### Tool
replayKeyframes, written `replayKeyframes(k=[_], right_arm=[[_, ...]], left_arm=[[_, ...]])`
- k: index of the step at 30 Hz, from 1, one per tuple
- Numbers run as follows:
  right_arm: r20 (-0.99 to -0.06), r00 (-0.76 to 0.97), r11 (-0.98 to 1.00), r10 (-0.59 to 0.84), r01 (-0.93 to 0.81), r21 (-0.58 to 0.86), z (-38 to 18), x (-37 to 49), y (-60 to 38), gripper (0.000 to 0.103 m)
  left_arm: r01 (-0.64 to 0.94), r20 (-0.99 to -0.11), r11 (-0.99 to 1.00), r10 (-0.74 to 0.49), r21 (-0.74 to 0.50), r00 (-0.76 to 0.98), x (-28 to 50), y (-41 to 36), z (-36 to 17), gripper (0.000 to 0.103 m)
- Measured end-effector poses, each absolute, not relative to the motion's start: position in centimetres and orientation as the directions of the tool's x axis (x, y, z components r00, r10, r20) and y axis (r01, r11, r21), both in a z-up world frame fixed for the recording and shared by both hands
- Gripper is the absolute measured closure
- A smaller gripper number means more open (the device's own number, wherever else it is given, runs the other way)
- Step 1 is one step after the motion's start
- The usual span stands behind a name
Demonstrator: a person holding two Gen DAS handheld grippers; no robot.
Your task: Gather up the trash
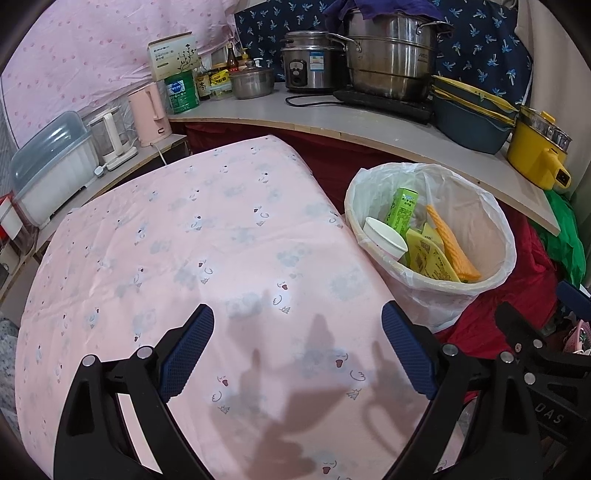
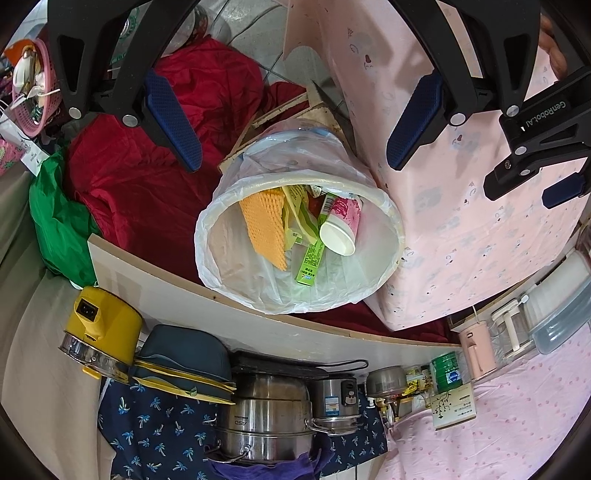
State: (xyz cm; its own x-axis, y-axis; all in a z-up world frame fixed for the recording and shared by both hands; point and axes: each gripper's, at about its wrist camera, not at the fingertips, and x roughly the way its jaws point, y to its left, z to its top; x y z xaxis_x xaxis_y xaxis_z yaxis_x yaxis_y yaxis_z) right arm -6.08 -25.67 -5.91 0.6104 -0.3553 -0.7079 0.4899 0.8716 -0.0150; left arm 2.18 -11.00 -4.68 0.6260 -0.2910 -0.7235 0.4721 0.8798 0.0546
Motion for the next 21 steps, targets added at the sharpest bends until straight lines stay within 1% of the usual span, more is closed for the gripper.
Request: replayKeyframes(k=[3,6,13,21], right_arm=[[-0.707,0.611,0.870,-0.357,0.493,-0.014,-5.9,-6.1,-25.7,0.006],[-0.710,0.604,0.863,-0.362,0.504,-0.011,-6.1,-6.2,-26.0,0.006],[-0.718,0.590,0.853,-0.368,0.522,-0.008,-6.6,-6.6,-26.8,0.006],[-0.723,0.585,0.845,-0.369,0.534,0.001,-7.1,-6.6,-27.1,0.006]], left_arm=[[0.483,-0.721,0.874,-0.297,0.059,0.626,2.1,-11.1,-4.6,0.015],[0.515,-0.750,0.856,-0.309,0.049,0.585,2.4,-11.7,-4.8,0.015],[0.544,-0.773,0.837,-0.307,0.058,0.555,2.5,-13.2,-5.3,0.016],[0.551,-0.777,0.832,-0.305,0.065,0.551,2.7,-14.0,-5.4,0.016]])
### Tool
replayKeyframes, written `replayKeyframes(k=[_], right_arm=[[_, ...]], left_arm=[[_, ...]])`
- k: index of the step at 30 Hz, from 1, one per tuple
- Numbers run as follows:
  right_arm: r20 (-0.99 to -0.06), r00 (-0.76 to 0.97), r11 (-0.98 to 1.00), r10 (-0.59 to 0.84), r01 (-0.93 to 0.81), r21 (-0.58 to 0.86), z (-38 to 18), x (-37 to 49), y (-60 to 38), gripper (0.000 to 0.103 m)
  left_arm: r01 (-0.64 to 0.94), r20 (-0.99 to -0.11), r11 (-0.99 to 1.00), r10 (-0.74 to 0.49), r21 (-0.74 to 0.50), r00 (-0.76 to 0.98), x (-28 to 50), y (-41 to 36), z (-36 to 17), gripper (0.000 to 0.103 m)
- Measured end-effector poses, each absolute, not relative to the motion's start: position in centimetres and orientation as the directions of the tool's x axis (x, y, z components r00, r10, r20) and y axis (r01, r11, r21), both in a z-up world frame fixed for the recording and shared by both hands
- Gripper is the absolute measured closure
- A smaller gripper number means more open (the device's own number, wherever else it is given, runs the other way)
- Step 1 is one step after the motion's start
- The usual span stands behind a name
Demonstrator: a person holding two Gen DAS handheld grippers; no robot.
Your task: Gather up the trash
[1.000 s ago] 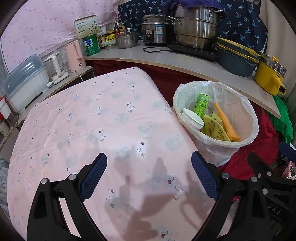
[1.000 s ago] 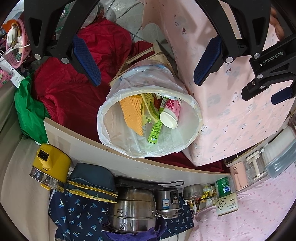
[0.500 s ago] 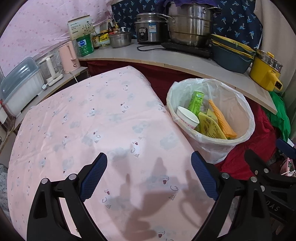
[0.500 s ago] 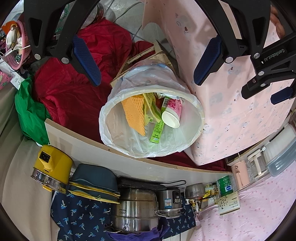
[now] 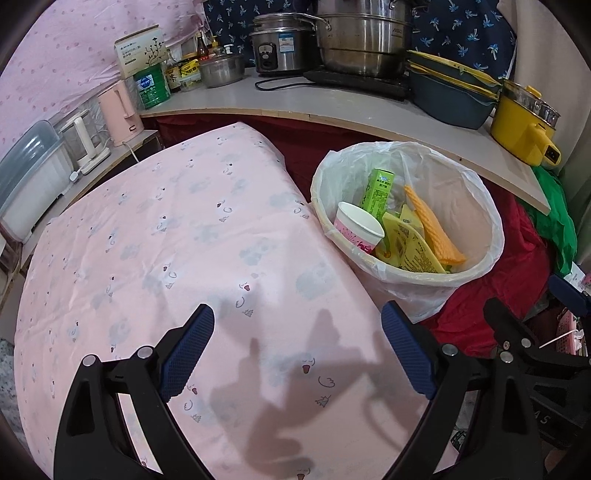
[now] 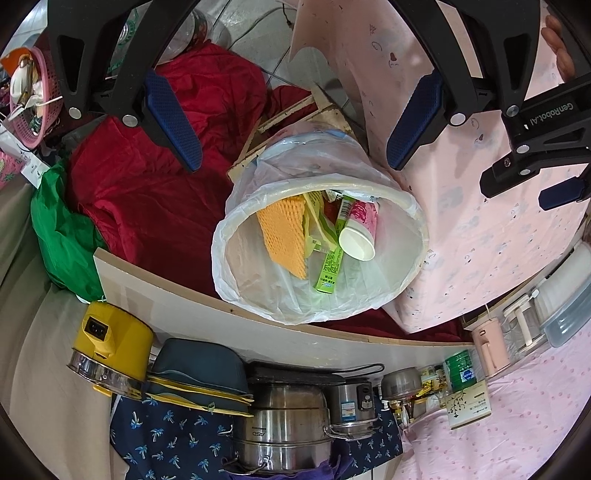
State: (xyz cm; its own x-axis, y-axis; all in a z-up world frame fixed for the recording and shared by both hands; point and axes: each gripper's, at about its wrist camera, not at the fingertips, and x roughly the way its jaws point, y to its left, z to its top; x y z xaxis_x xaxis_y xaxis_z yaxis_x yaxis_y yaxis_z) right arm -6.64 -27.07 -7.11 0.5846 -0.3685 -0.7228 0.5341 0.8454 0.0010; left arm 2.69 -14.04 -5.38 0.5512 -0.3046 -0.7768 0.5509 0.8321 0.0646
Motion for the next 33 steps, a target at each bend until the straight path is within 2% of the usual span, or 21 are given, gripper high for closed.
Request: replayKeyframes(k=[16,29,33], right_arm=[[-0.726,0.580,0.839,-0.370,0.544,0.007,-7.42,-6.40,-27.25,0.006],[-0.726,0.579,0.838,-0.371,0.545,0.008,-7.43,-6.43,-27.38,0.006],[-0.726,0.578,0.837,-0.373,0.548,0.006,-7.34,-6.52,-27.52,0.006]], left_arm=[[0.562,-0.782,0.824,-0.302,0.074,0.546,2.79,-14.68,-5.51,0.016],[0.533,-0.726,0.837,-0.291,0.122,0.623,2.43,-14.51,-5.23,0.015],[0.533,-0.729,0.840,-0.302,0.101,0.615,2.68,-14.54,-5.20,0.015]])
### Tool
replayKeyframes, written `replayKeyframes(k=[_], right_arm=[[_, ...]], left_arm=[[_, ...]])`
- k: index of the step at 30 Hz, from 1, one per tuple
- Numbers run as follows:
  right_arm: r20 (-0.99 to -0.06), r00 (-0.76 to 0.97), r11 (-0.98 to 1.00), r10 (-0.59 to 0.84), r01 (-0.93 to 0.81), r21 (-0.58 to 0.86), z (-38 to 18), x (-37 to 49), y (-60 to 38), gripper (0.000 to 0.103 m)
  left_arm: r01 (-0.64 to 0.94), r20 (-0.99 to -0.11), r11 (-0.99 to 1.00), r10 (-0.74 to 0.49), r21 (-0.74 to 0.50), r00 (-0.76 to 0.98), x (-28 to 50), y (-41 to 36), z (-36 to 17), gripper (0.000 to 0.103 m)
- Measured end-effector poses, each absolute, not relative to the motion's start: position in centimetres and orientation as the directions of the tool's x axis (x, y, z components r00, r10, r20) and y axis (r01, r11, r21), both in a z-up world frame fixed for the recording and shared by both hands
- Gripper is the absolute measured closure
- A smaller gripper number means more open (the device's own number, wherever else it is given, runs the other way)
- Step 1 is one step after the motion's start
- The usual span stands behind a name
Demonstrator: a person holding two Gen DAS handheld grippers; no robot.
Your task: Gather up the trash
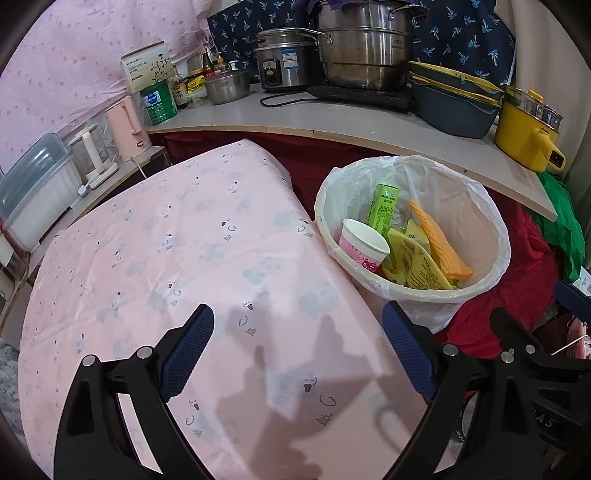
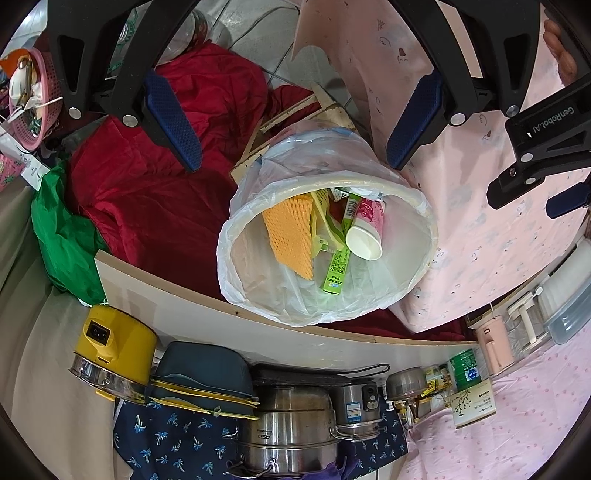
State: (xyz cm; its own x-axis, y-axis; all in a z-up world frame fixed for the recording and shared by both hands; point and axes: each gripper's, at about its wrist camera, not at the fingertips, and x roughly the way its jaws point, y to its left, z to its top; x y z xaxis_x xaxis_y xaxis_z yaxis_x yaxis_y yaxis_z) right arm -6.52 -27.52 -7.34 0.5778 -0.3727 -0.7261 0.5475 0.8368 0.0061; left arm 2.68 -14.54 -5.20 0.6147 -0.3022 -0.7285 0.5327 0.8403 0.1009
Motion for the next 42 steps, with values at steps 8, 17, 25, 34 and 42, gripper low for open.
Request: replayKeyframes(k=[8,17,25,34,42], right_arm=[[-0.726,0.578,0.834,-0.374,0.551,0.009,-7.4,-6.7,-28.2,0.006],[-0.726,0.578,0.834,-0.373,0.552,0.011,-7.7,-6.8,-28.6,0.006],[-0.717,0.591,0.840,-0.370,0.543,0.014,-7.4,-6.9,-27.9,0.006],[-0.710,0.600,0.846,-0.368,0.533,0.012,-6.9,-7.0,-26.5,0.006],[-0.705,0.606,0.849,-0.368,0.529,0.011,-6.6,-7.0,-26.2,0.006]], left_arm=[[0.524,-0.727,0.843,-0.285,0.119,0.625,2.8,-15.3,-5.6,0.015],[0.526,-0.726,0.841,-0.282,0.128,0.627,2.6,-15.8,-5.7,0.015],[0.523,-0.709,0.844,-0.294,0.122,0.640,1.9,-14.8,-5.0,0.015],[0.501,-0.704,0.858,-0.288,0.111,0.649,2.0,-13.7,-4.7,0.015],[0.503,-0.702,0.858,-0.293,0.107,0.649,1.8,-13.6,-4.5,0.015]])
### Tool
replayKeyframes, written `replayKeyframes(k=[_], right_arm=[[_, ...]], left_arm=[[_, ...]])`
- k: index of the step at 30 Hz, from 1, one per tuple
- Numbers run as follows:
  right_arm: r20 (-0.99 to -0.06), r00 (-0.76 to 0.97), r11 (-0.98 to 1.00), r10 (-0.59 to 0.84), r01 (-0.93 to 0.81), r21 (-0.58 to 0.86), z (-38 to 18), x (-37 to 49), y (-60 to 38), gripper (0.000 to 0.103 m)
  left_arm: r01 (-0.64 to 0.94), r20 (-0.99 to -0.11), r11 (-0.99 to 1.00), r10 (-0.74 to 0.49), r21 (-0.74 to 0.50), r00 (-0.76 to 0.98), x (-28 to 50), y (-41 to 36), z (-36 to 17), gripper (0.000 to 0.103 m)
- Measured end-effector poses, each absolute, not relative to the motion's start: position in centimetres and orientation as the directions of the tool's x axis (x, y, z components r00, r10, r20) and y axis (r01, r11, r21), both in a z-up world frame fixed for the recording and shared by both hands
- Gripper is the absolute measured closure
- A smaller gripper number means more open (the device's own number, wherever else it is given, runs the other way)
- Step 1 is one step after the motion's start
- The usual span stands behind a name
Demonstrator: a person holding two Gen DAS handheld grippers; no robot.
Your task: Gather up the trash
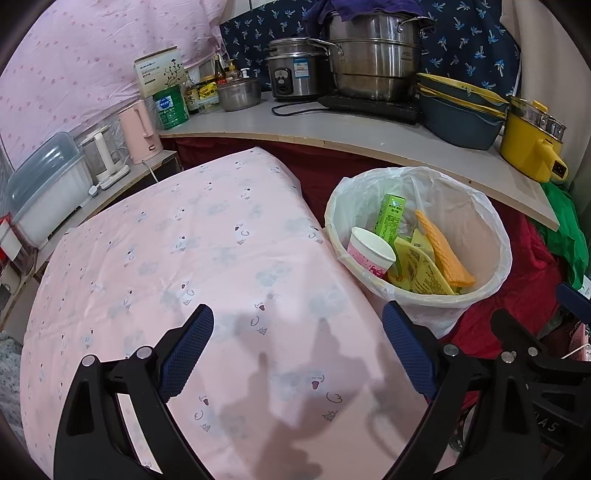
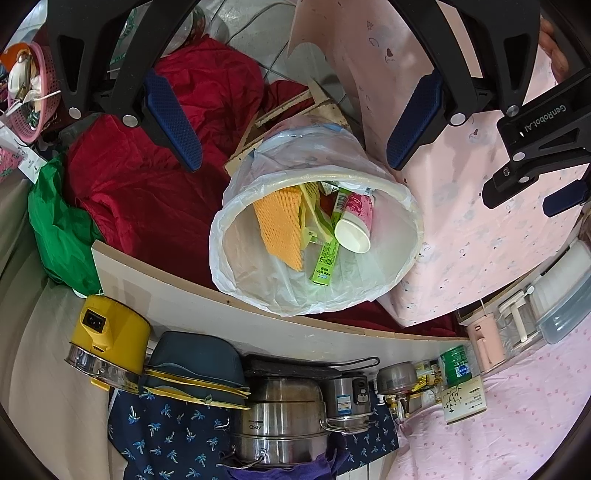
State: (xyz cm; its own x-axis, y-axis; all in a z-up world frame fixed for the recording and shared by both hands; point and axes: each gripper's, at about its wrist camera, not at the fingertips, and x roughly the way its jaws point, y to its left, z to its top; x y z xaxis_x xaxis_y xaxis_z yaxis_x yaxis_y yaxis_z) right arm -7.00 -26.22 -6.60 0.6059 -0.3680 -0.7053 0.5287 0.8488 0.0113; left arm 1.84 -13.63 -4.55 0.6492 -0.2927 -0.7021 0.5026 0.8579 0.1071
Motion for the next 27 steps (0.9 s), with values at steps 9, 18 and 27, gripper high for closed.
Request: replayKeyframes(k=[9,18,27], right_arm=[[-0.705,0.605,0.848,-0.369,0.530,0.011,-6.52,-6.97,-26.20,0.006],[-0.706,0.605,0.848,-0.369,0.530,0.012,-6.53,-6.94,-26.22,0.006],[-0.704,0.606,0.847,-0.369,0.531,0.013,-6.46,-6.85,-26.22,0.006]], left_arm=[[0.499,-0.701,0.860,-0.290,0.107,0.651,1.85,-13.65,-4.56,0.015],[0.494,-0.693,0.861,-0.283,0.120,0.663,2.05,-13.70,-4.18,0.015],[0.490,-0.705,0.862,-0.267,0.130,0.657,2.06,-13.96,-4.60,0.015]])
